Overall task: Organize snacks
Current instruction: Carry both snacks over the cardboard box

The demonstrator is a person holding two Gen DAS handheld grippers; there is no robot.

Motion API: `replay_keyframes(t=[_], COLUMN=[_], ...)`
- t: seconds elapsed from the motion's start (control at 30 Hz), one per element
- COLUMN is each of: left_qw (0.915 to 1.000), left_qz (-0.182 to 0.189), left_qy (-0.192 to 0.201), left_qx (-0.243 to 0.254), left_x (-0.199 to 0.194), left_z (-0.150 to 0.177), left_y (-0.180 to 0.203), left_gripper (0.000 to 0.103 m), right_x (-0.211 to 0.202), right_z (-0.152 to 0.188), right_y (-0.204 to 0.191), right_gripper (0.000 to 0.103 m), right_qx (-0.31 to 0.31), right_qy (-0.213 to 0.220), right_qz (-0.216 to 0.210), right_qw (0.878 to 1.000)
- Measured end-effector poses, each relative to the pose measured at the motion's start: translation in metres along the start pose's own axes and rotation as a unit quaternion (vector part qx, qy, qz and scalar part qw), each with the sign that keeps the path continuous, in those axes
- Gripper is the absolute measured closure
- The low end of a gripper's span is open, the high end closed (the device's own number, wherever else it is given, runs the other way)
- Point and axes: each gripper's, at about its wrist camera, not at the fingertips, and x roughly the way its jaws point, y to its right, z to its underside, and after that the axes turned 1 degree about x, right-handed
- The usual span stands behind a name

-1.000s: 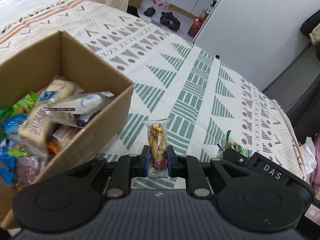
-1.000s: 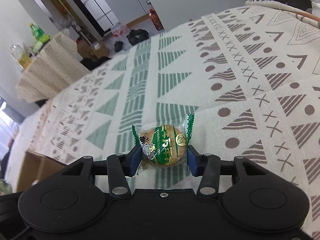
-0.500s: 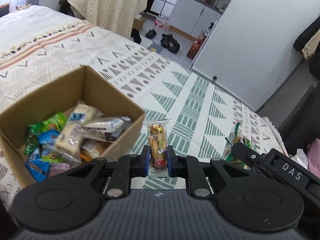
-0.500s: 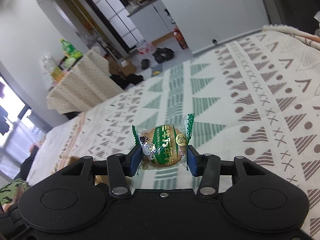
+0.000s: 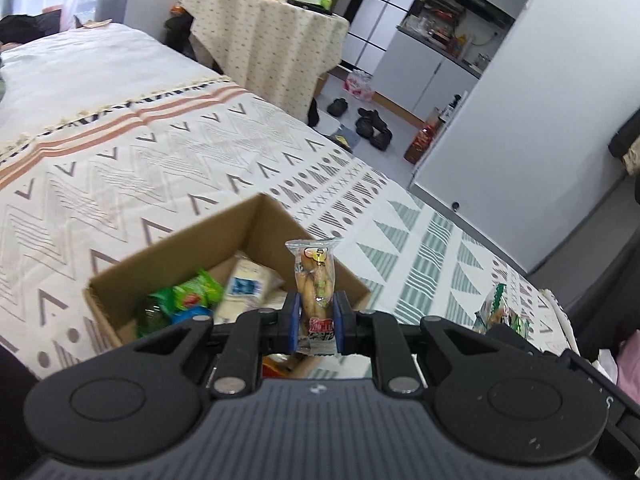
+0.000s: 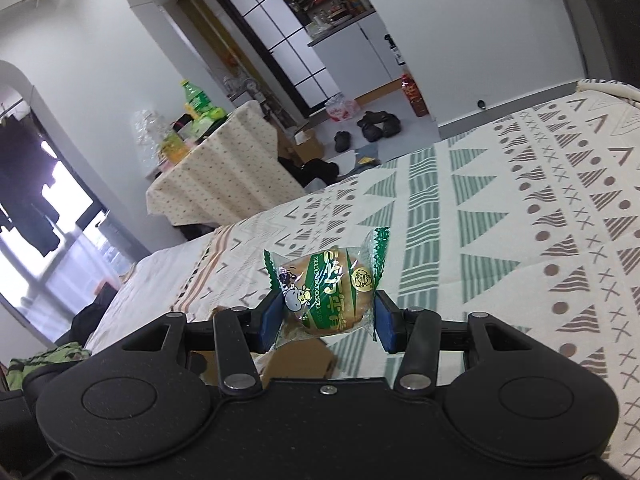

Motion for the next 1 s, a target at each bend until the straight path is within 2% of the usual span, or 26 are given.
replay_keyframes(t=[0.3, 0.6, 0.7, 0.77, 0.8, 0.87, 1.0], left_qw=[0.9997, 0.999, 0.9985, 0.9987, 0.9986, 0.9982, 0.9975], left_qz=[-0.007, -0.004, 0.01, -0.004, -0.014, -0.008, -0.008], left_qy=[0.006, -0.017, -0.028, -0.035, -0.04, -0.048, -0.056], left_qx=[-0.023, -0.042, -0.046, -0.037, -0.032, -0.033, -0.043], left_x=[-0.003, 0.013, 0.021, 0.025, 0.027, 0.031, 0.032], left_z=[-0.017, -0.024, -0.026, -0.029, -0.031, -0.035, -0.044], left_y=[-0.036, -0.065, -0.069, -0.067, -0.066, -0.071, -0.083], left_gripper=[0.087, 0.087, 0.087, 0.086, 0.083, 0.082, 0.067], right_x=[0.009, 0.023, 0.03, 0.036, 0.039, 0.045, 0.058], right_z=[0.014, 0.025, 0.028, 0.029, 0.029, 0.03, 0.033], right_y=[-0.03, -0.054, -0.061, -0.066, -0.068, -0.072, -0.082], right_gripper=[0.056, 0.056, 0.056, 0.056, 0.056, 0.056, 0.056], right_qx=[-0.022, -0.039, -0.044, -0.047, -0.049, -0.053, -0.058], right_qy=[-0.012, -0.024, -0.03, -0.034, -0.035, -0.038, -0.046], right_qz=[-0.019, -0.023, -0.02, -0.018, -0.017, -0.015, -0.011], right_qw=[0.999, 0.999, 0.998, 0.998, 0.998, 0.998, 0.997])
